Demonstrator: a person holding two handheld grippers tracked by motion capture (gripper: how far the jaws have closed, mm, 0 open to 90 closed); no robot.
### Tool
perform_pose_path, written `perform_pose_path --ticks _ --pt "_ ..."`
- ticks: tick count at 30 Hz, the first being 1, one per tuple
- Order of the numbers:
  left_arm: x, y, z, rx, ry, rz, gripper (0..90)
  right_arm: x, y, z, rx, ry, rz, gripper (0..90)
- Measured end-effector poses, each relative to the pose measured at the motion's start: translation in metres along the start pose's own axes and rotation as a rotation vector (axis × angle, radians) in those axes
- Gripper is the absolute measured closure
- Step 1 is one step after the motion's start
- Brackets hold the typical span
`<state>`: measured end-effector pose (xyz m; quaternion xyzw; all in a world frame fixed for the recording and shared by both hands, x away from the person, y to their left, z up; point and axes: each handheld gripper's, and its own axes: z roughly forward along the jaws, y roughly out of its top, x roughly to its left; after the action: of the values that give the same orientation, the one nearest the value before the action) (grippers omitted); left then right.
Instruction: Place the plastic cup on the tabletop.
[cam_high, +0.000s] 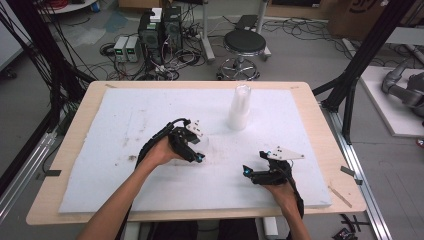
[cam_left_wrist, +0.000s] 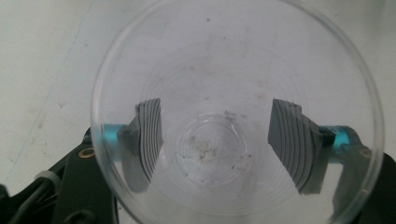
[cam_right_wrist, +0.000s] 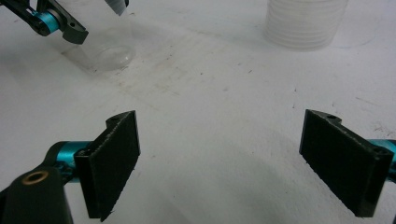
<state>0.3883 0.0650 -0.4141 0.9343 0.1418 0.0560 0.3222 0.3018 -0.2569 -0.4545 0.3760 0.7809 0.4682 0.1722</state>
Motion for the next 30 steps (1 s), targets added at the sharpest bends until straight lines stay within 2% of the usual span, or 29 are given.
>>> perform_pose_path --ticks 4,5,7,8,10,13,18,21,25,30 --pt "0.0 -0.001 0.001 0.019 0.007 -0.001 31.4 0.0 0.0 0.001 0.001 -0.001 -0.003 12.2" --pt "0.0 -0.001 0.002 0.024 0.01 -0.003 28.4 0.0 0.0 0.0 0.003 0.002 0.0 12.3" --pt "0.001 -0.002 0.004 0.031 0.019 -0.018 15.2 0.0 0.0 0.0 0.003 0.001 0.002 12.2" --pt "0.001 -0.003 0.004 0.022 0.019 -0.022 13.4 0.0 0.0 0.0 0.002 0.001 0.003 12.2" --pt "0.001 -0.005 0.003 0.011 0.007 -0.028 13.3 0.0 0.0 0.0 0.002 0.002 0.0 12.3" --pt "0.001 -0.006 0.002 0.022 0.005 -0.03 13.3 0.0 0.0 0.001 0.005 0.003 0.0 12.3" --pt "-0.002 -0.016 -0.005 -0.002 0.026 -0.058 13.6 -0.001 0.0 0.0 0.003 0.007 0.003 12.2" --pt "-0.006 -0.03 -0.017 -0.072 0.047 -0.087 13.7 -0.001 0.0 0.0 -0.002 -0.004 0.011 12.3" --pt "-0.012 -0.052 -0.032 -0.138 0.079 -0.108 13.7 -0.001 -0.001 -0.001 -0.007 -0.022 0.022 12.2" --pt "-0.029 -0.092 -0.055 -0.323 0.133 -0.191 13.6 -0.001 -0.001 -0.002 -0.028 -0.018 0.024 12.2"
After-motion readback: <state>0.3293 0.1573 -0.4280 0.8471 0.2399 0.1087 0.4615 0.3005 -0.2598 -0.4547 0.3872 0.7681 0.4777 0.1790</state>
